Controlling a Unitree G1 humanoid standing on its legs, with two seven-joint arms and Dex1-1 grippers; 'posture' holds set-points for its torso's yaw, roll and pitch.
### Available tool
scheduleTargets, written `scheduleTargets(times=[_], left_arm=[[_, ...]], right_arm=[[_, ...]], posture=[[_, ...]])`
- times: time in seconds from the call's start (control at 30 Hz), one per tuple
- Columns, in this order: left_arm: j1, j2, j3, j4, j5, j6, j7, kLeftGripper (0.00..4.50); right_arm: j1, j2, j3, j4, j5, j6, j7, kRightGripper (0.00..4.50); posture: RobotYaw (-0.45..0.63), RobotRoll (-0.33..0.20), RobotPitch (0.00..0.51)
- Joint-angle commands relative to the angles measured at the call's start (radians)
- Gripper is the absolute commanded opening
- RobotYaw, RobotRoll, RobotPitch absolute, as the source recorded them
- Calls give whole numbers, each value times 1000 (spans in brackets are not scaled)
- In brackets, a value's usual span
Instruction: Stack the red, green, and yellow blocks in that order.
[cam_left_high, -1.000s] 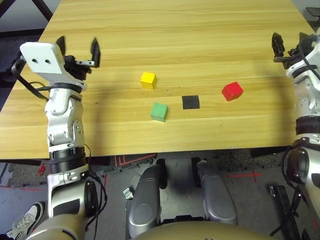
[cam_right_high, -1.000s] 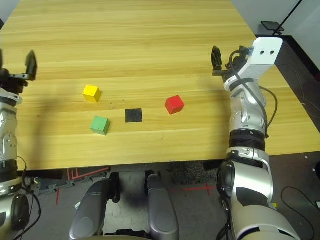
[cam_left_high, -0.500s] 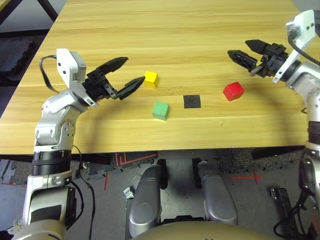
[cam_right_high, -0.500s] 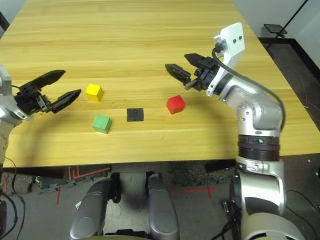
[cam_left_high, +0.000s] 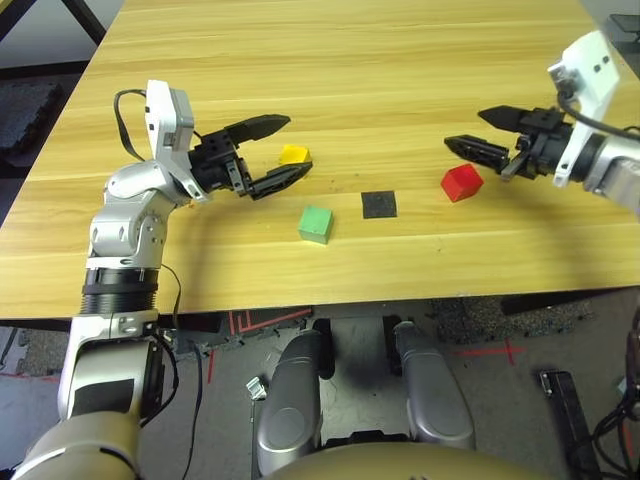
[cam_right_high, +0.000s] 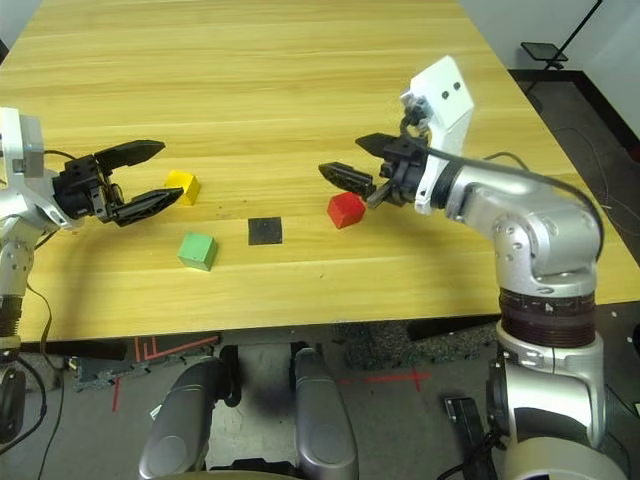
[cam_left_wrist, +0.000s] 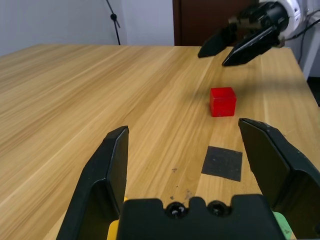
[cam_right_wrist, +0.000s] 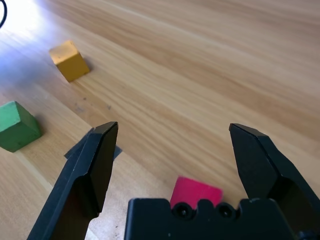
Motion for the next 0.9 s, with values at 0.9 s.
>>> scheduleTargets(times=[0.9], left_arm=[[-14, -13, -35, 30, 43, -54, -75, 4474]], right_arm=[[245, 86, 53, -92, -139, 20, -205, 4500]], posture=[[246, 11, 295]])
